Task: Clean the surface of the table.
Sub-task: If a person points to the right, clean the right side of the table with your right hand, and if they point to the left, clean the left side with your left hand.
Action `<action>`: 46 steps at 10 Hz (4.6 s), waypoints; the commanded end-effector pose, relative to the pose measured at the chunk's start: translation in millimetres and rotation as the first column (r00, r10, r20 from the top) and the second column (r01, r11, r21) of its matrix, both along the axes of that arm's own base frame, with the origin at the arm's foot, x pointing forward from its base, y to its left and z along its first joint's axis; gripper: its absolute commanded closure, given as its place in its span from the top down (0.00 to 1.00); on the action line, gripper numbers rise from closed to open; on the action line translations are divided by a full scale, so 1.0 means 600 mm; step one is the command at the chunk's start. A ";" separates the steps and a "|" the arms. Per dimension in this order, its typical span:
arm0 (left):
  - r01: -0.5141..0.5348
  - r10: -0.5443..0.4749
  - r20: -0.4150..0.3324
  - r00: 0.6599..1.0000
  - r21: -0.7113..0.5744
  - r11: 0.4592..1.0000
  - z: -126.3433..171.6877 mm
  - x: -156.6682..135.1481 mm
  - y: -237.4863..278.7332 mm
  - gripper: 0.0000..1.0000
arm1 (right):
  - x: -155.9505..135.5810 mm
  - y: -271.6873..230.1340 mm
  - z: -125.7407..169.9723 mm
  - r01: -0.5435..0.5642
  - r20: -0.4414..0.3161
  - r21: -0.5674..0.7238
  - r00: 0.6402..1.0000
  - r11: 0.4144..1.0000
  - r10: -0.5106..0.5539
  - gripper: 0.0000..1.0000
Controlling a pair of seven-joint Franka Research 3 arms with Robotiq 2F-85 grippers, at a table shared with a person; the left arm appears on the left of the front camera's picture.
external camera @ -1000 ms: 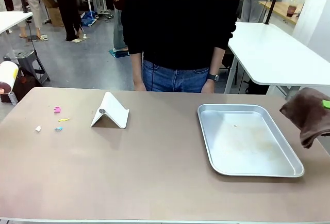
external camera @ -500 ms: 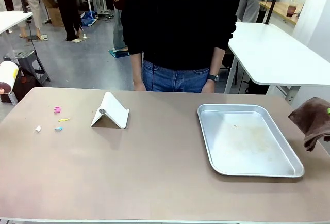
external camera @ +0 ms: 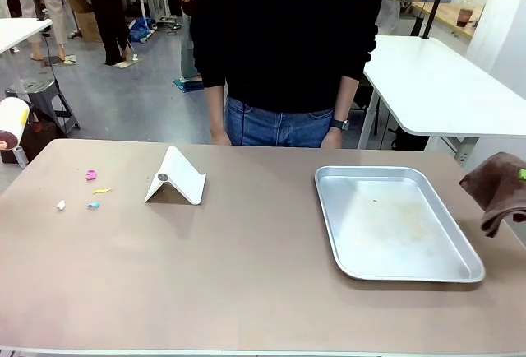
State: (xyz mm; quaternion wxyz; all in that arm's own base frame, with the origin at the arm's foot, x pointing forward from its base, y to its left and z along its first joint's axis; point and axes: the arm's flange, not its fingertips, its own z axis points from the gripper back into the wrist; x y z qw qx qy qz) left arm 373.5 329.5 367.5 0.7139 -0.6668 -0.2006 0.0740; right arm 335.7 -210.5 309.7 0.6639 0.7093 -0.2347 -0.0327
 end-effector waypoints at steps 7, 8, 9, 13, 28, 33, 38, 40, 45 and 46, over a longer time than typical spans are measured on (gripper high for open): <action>0.002 -0.002 0.005 1.000 0.000 1.000 0.006 -0.004 -0.001 0.00 | 0.124 0.247 0.100 0.033 0.038 -0.559 0.999 0.828 -0.015 0.07; 0.002 -0.002 0.005 1.000 0.000 1.000 0.006 -0.004 -0.001 0.00 | 0.144 0.271 0.097 0.012 0.006 -0.610 1.000 0.792 -0.011 0.07; 0.002 -0.002 0.005 1.000 0.000 1.000 0.006 -0.004 -0.001 0.00 | 0.160 0.290 0.093 -0.011 -0.022 -0.643 1.000 0.766 -0.004 0.07; 0.002 -0.002 0.005 1.000 0.000 1.000 0.006 -0.004 -0.001 0.00 | 0.212 0.339 0.067 -0.046 -0.092 -0.767 0.995 0.641 -0.038 0.07; 0.002 -0.002 0.005 1.000 0.000 1.000 0.006 -0.004 -0.001 0.00 | 0.269 0.361 -0.035 -0.081 -0.144 -0.960 0.965 0.270 -0.221 0.07; 0.002 -0.002 0.005 1.000 0.000 1.000 0.006 -0.004 -0.001 0.00 | 0.256 0.321 -0.012 -0.028 -0.108 -0.960 0.955 0.278 -0.278 0.07; 0.002 -0.002 0.005 1.000 0.000 1.000 0.006 -0.004 -0.001 0.00 | 0.265 0.358 -0.016 -0.053 -0.124 -0.943 0.972 0.330 -0.198 0.07; 0.002 -0.002 0.005 1.000 0.000 1.000 0.006 -0.004 -0.001 0.00 | 0.268 0.379 -0.020 -0.071 -0.131 -0.940 0.978 0.332 -0.162 0.07; 0.002 -0.002 0.005 1.000 0.000 1.000 0.006 -0.004 -0.001 0.00 | 0.276 0.462 -0.032 -0.145 -0.160 -0.917 0.987 0.372 -0.011 0.07; 0.002 -0.002 0.005 1.000 0.000 1.000 0.006 -0.004 -0.001 0.00 | 0.277 0.474 -0.033 -0.158 -0.166 -0.909 0.986 0.387 0.013 0.07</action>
